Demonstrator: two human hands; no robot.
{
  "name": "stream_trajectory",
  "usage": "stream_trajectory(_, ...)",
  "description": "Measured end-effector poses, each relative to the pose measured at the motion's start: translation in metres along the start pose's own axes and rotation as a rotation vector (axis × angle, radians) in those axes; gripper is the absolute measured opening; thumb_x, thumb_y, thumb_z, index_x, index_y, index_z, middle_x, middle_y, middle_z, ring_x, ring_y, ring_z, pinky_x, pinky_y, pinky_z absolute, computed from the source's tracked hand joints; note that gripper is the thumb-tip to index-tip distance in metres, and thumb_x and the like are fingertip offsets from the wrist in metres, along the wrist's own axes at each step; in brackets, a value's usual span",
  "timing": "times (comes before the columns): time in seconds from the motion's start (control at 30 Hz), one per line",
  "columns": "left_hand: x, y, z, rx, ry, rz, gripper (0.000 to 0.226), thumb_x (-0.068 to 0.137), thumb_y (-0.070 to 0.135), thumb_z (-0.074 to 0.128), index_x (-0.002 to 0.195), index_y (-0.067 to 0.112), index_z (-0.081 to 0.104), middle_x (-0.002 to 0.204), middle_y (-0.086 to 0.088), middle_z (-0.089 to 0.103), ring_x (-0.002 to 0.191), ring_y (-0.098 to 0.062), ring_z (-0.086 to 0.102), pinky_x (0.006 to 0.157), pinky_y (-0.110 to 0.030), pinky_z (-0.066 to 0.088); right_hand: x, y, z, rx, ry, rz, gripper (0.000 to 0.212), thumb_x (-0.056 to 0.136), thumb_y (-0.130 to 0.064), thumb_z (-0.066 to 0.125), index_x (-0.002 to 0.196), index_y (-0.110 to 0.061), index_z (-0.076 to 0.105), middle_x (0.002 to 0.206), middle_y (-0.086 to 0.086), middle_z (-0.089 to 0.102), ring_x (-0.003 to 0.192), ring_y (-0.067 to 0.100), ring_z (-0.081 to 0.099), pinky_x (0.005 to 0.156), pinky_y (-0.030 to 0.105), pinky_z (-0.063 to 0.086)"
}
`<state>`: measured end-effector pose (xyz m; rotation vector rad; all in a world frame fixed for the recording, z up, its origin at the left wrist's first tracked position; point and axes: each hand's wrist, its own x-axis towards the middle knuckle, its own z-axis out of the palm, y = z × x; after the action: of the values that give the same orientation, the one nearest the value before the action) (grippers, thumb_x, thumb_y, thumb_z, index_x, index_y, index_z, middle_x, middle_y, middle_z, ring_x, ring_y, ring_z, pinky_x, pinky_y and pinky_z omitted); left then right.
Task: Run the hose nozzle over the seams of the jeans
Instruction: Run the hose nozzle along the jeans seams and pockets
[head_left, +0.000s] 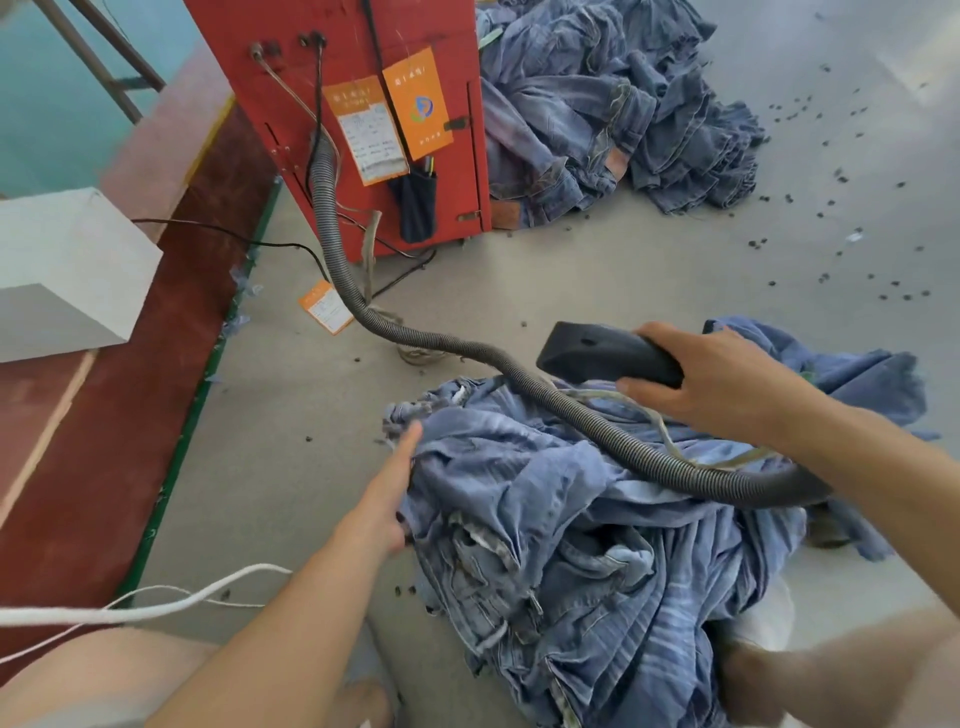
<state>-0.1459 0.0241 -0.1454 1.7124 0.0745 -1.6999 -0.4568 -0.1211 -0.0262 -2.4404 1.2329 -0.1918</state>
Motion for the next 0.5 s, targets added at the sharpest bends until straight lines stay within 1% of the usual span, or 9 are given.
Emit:
stream_trajectory(0.07, -0.004, -0.024, -0.005, 0.184, 0.105, -0.137, 0.102, 0.053, 0.079, 0.086, 0.129, 0.018, 0.055, 0.128, -0.020, 0.063, 0.106, -0.042, 0.068, 0.077, -0.052, 0.062, -0.004, 0.007, 0.002, -0.040, -0.031, -0.006, 0.039, 0.083, -0.073, 0.049, 0.112, -0.047, 0.048, 0.066, -0.021, 0.057, 0.059, 0.000, 0.056, 0.054, 0.024, 0.040)
stream_trajectory(0.13, -0.003, -0.035, -0.013, 0.225, 0.044, -0.232, 0.098, 0.050, 0.051, 0.101, 0.125, 0.010, 0.053, 0.124, -0.023, 0.063, 0.094, -0.040, 0.072, 0.071, -0.048, 0.064, -0.007, 0.008, 0.003, -0.067, -0.029, -0.035, 0.040, 0.083, -0.077, 0.046, 0.111, -0.048, 0.046, 0.062, -0.021, 0.055, 0.056, -0.002, 0.054, 0.052, 0.020, 0.036)
stream_trajectory(0.2, -0.001, -0.027, -0.020, 0.182, -0.044, -0.231, 0.065, 0.059, 0.018, 0.095, 0.114, 0.003, 0.063, 0.098, -0.020, 0.072, 0.074, -0.028, 0.072, 0.062, -0.037, 0.063, -0.010, 0.006, 0.000, -0.075, -0.021, -0.045, 0.043, 0.082, -0.081, 0.041, 0.112, -0.051, 0.045, 0.061, -0.022, 0.055, 0.056, -0.002, 0.054, 0.051, 0.020, 0.037)
stream_trajectory(0.27, -0.004, -0.006, -0.022, -0.079, -0.111, -0.020, 0.030, 0.070, 0.010, 0.079, 0.097, 0.007, 0.066, 0.083, -0.012, 0.068, 0.066, -0.021, 0.064, 0.059, -0.030, 0.061, -0.012, 0.002, -0.005, -0.086, 0.018, -0.064, 0.045, 0.082, -0.082, 0.039, 0.115, -0.052, 0.046, 0.061, -0.022, 0.052, 0.056, -0.001, 0.052, 0.050, 0.022, 0.037)
stream_trajectory(0.33, -0.001, 0.013, -0.024, -0.555, -0.072, 0.205, 0.016, 0.083, 0.022, 0.071, 0.093, 0.011, 0.064, 0.083, -0.007, 0.064, 0.069, -0.020, 0.064, 0.063, -0.031, 0.059, -0.012, -0.001, -0.014, -0.136, 0.099, -0.096, 0.041, 0.087, -0.074, 0.048, 0.120, -0.050, 0.048, 0.063, -0.027, 0.045, 0.055, -0.006, 0.046, 0.047, 0.021, 0.033)
stream_trajectory(0.37, -0.003, 0.015, -0.023, -0.640, -0.055, 0.263, 0.025, 0.089, 0.035, 0.068, 0.095, 0.011, 0.065, 0.079, -0.005, 0.064, 0.067, -0.018, 0.065, 0.064, -0.032, 0.056, -0.011, -0.001, -0.020, -0.166, 0.142, -0.115, 0.040, 0.090, -0.069, 0.054, 0.124, -0.049, 0.048, 0.065, -0.028, 0.045, 0.053, -0.004, 0.045, 0.047, 0.020, 0.034)
stream_trajectory(0.4, -0.005, 0.012, -0.018, -0.552, -0.042, 0.261, 0.038, 0.091, 0.049, 0.066, 0.100, 0.013, 0.066, 0.077, -0.002, 0.065, 0.067, -0.016, 0.066, 0.064, -0.030, 0.053, -0.011, -0.001, -0.027, -0.193, 0.195, -0.143, 0.041, 0.092, -0.062, 0.060, 0.128, -0.046, 0.049, 0.068, -0.026, 0.048, 0.051, 0.002, 0.048, 0.048, 0.021, 0.039)
stream_trajectory(0.43, -0.007, 0.005, -0.014, -0.325, -0.008, 0.200, 0.050, 0.087, 0.063, 0.065, 0.107, 0.017, 0.067, 0.083, -0.001, 0.067, 0.075, -0.017, 0.067, 0.069, -0.030, 0.052, -0.011, 0.001, -0.034, -0.218, 0.267, -0.176, 0.044, 0.093, -0.057, 0.063, 0.132, -0.043, 0.050, 0.072, -0.020, 0.056, 0.050, 0.011, 0.051, 0.049, 0.024, 0.045)
stream_trajectory(0.5, -0.010, -0.018, -0.011, 0.181, 0.032, -0.021, 0.066, 0.074, 0.081, 0.069, 0.115, 0.029, 0.063, 0.111, -0.002, 0.065, 0.105, -0.025, 0.063, 0.084, -0.038, 0.049, -0.012, 0.007, -0.048, -0.270, 0.413, -0.206, 0.049, 0.093, -0.052, 0.063, 0.138, -0.034, 0.053, 0.083, -0.004, 0.068, 0.054, 0.022, 0.056, 0.051, 0.031, 0.051)
